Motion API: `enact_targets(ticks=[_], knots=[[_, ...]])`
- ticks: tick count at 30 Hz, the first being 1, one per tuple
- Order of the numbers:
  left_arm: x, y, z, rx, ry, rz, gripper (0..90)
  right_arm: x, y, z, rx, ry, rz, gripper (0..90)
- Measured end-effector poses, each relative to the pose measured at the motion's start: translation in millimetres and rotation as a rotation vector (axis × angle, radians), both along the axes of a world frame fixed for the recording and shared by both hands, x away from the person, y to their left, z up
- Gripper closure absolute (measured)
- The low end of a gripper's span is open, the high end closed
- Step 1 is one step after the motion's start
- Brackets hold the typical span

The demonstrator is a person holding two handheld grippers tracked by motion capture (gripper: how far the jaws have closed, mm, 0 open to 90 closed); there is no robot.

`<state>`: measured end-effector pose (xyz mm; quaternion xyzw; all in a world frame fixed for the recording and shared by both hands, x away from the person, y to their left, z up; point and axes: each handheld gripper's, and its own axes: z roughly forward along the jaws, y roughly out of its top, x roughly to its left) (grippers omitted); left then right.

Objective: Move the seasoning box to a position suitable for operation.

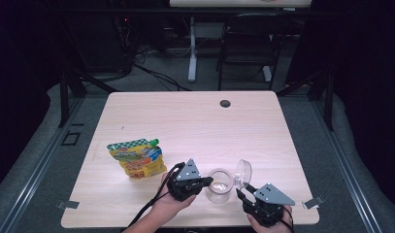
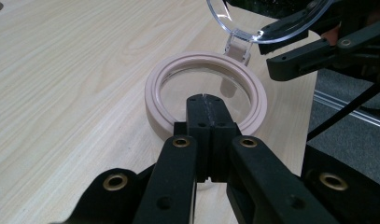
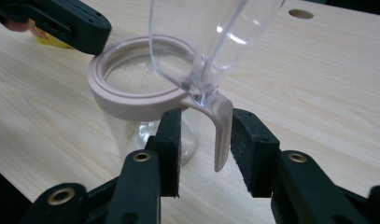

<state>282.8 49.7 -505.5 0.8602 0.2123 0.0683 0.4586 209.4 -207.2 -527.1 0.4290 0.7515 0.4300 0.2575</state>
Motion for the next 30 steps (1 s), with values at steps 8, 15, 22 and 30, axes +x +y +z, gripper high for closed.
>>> enact_targets(ticks=[8,15,22,30], knots=[[-3.1,19.7,4.7,-0.011,-0.017,0.027,90.0,6.1,-2.9,-8.3,0.003,0.045,-0.024,67.8],[-7.9,54.8,5.5,-0.004,-0.030,0.077,88.4,12.1,-0.9,-12.8,-0.017,0.063,-0.040,74.2],[-16.8,96.1,2.5,-0.012,-0.032,0.144,82.0,14.9,0.6,-14.9,-0.023,0.061,-0.048,81.1],[-19.0,134.0,-5.2,-0.043,-0.012,0.212,78.8,16.9,-0.6,-15.5,-0.011,0.061,-0.053,82.2]])
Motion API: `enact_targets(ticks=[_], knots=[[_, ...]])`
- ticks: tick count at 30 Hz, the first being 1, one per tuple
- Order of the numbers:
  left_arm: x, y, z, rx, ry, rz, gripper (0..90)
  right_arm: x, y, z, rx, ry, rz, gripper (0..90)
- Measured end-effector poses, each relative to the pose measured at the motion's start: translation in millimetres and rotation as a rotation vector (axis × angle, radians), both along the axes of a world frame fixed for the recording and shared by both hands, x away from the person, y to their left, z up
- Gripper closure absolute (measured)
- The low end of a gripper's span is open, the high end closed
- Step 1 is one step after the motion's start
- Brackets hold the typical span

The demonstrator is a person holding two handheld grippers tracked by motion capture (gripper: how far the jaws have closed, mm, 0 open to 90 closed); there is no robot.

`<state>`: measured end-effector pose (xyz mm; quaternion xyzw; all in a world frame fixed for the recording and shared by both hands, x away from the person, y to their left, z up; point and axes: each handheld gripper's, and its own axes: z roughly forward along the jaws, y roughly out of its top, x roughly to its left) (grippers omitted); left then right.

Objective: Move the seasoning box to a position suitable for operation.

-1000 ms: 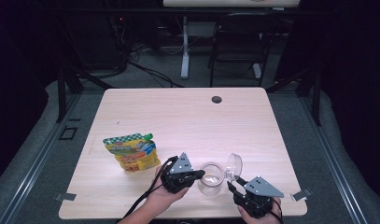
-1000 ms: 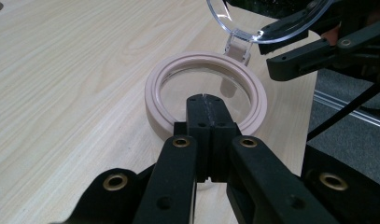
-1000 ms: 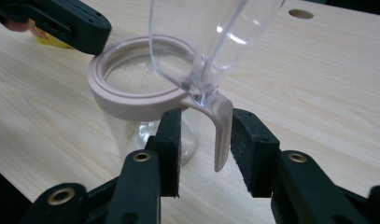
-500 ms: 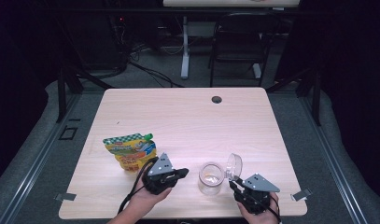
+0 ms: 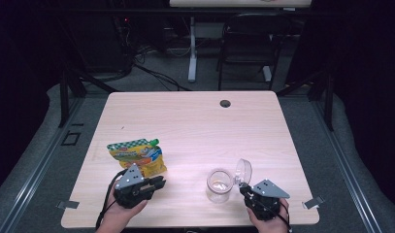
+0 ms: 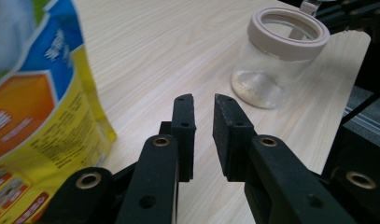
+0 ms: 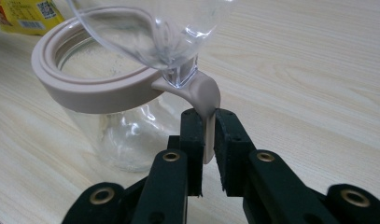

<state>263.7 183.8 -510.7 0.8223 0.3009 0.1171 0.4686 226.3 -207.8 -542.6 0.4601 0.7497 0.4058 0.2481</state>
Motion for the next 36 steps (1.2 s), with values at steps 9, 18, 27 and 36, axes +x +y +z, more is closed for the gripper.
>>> enact_targets(ticks=[9,18,27,36], knots=[[-1.3,7.5,-4.4,0.005,-0.005,0.041,75.9,9.3,-2.2,-1.1,0.021,0.000,0.001,83.3],[-10.8,25.8,-2.8,0.003,-0.014,0.100,72.4,27.5,-3.2,-1.0,0.049,0.005,-0.004,85.4],[-14.7,49.9,-0.8,-0.003,-0.014,0.187,69.2,41.5,-2.0,-1.1,0.065,0.012,-0.007,85.4],[-21.4,77.3,1.0,-0.024,-0.019,0.286,61.4,56.4,1.2,-1.9,0.096,0.021,0.009,85.1]])
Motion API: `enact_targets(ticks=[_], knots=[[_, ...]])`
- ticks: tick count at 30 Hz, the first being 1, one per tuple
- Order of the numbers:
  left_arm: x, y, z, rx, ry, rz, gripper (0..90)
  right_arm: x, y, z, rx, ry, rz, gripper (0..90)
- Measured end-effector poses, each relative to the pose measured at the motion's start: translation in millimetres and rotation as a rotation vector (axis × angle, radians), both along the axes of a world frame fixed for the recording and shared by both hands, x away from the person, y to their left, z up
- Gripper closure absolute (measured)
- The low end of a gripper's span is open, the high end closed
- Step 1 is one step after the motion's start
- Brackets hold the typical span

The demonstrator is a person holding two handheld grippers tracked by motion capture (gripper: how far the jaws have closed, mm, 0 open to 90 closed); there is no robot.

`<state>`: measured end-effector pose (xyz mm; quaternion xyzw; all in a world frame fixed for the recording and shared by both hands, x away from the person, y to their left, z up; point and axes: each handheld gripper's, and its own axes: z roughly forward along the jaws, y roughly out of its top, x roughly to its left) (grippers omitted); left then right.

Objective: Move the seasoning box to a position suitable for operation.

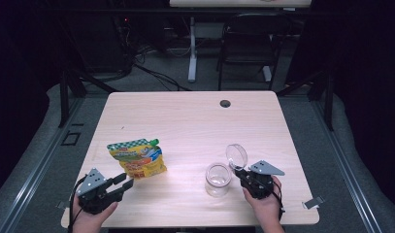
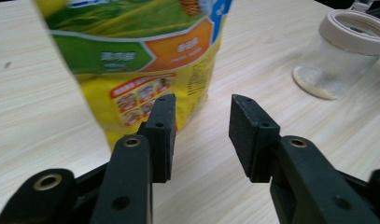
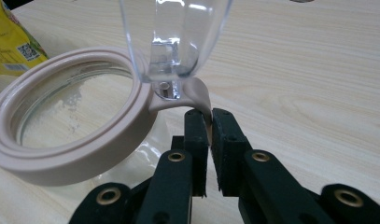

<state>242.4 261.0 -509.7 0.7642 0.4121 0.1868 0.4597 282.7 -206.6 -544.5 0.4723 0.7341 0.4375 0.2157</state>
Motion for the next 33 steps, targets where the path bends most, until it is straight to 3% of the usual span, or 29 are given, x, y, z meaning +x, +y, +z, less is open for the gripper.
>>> enact_targets(ticks=[14,18,23,33], knots=[[-1.5,25.9,-9.3,-0.012,0.015,0.082,52.4,17.7,6.8,-3.3,0.019,0.025,0.017,86.4],[-6.6,33.2,-11.7,-0.011,0.021,0.101,51.4,24.7,11.7,-4.0,0.036,0.044,0.050,88.0],[-8.5,37.9,-13.0,-0.014,0.018,0.117,49.9,25.8,21.7,-4.8,-0.026,0.029,0.059,87.0],[3.4,44.7,-16.2,-0.061,0.009,0.115,49.5,18.3,8.9,-2.3,0.004,0.028,0.030,81.4]])
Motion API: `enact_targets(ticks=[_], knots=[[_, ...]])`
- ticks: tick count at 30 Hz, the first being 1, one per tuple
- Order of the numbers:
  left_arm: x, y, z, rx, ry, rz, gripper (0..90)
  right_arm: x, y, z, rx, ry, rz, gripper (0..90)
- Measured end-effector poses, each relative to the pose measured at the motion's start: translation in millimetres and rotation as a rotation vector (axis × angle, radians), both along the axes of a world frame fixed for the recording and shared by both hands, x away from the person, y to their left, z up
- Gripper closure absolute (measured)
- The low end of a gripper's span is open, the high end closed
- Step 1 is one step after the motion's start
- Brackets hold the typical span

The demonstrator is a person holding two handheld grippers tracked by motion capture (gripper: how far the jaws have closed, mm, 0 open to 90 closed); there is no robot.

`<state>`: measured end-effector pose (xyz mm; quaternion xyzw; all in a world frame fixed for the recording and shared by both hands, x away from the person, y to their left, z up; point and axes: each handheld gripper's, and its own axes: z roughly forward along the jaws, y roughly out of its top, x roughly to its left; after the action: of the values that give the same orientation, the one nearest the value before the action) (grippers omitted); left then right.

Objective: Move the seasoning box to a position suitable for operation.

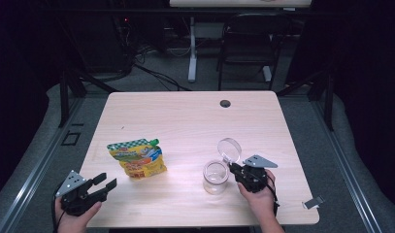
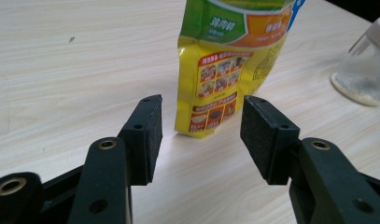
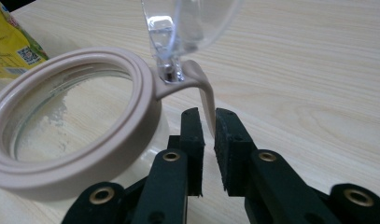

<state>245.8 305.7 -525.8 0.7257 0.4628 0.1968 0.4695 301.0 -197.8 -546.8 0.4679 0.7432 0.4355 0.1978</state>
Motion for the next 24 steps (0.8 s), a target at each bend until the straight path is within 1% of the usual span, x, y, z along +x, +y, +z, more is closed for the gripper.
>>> enact_targets(ticks=[1,2,3,4,5,6,7,8,9,10,11,12,13,15,16,17,19,20,21,22,24], knots=[[2.0,0.5,0.2,-0.002,0.002,-0.009,49.5,-3.1,-3.9,0.2,0.001,-0.002,-0.011,80.4],[6.1,0.7,-0.3,-0.004,-0.007,-0.019,49.5,-4.2,-5.2,0.1,0.009,-0.005,-0.017,79.9],[6.1,0.7,-0.3,-0.004,-0.007,-0.019,49.1,-5.7,-7.4,0.3,0.012,-0.008,-0.022,79.4],[8.5,0.4,-0.7,0.008,-0.021,-0.020,48.5,-7.4,-9.7,0.6,0.014,-0.010,-0.026,79.1],[14.4,-0.1,-1.2,0.010,-0.022,-0.034,48.5,-9.2,-12.0,0.7,0.016,-0.010,-0.035,78.9],[17.7,-0.3,-1.8,-0.002,-0.025,-0.044,48.5,-10.8,-14.4,0.6,0.021,-0.011,-0.040,78.6],[20.6,-0.2,-1.6,-0.005,-0.021,-0.055,48.2,-12.7,-16.7,0.5,0.021,-0.015,-0.049,78.4],[20.6,-0.2,-1.6,-0.005,-0.021,-0.055,47.1,-14.8,-18.9,0.5,0.023,-0.016,-0.057,78.1],[26.8,-1.1,-2.2,-0.010,-0.018,-0.070,46.0,-17.6,-21.7,0.6,0.024,-0.015,-0.062,77.7],[26.8,-1.1,-2.2,-0.010,-0.018,-0.070,45.7,-19.5,-23.2,0.8,0.020,-0.011,-0.066,77.3],[33.0,-3.1,-3.4,-0.010,-0.014,-0.090,45.3,-21.9,-24.9,0.7,0.026,-0.017,-0.071,77.1],[33.0,-3.1,-3.4,-0.010,-0.014,-0.090,44.9,-21.9,-24.9,0.7,0.026,-0.017,-0.071,77.1],[39.3,-6.4,-5.5,-0.022,-0.010,-0.107,43.9,-27.1,-29.0,1.1,0.018,-0.020,-0.082,76.7],[45.5,-10.0,-7.7,-0.030,-0.006,-0.133,43.5,-32.0,-33.0,1.5,0.019,-0.022,-0.093,76.3],[45.5,-10.0,-7.7,-0.030,-0.006,-0.133,43.5,-34.1,-34.8,1.4,0.022,-0.024,-0.102,76.2],[48.5,-12.1,-8.8,-0.034,-0.003,-0.143,43.5,-36.2,-36.9,1.3,0.026,-0.025,-0.107,76.0],[53.7,-15.9,-10.3,-0.025,0.005,-0.154,43.5,-38.1,-39.5,1.5,0.019,-0.020,-0.111,75.9],[56.7,-17.5,-11.0,-0.019,0.010,-0.162,43.5,-39.6,-41.4,1.0,0.026,-0.023,-0.119,75.8],[60.1,-19.5,-12.4,-0.020,0.013,-0.169,43.5,-43.6,-45.9,1.5,0.034,-0.018,-0.136,75.7],[60.1,-19.5,-12.4,-0.020,0.013,-0.169,43.6,-44.8,-47.2,1.4,0.037,-0.018,-0.144,75.6],[63.9,-20.7,-13.4,-0.020,0.014,-0.181,44.1,-46.3,-49.5,1.7,0.035,-0.016,-0.147,75.5]])
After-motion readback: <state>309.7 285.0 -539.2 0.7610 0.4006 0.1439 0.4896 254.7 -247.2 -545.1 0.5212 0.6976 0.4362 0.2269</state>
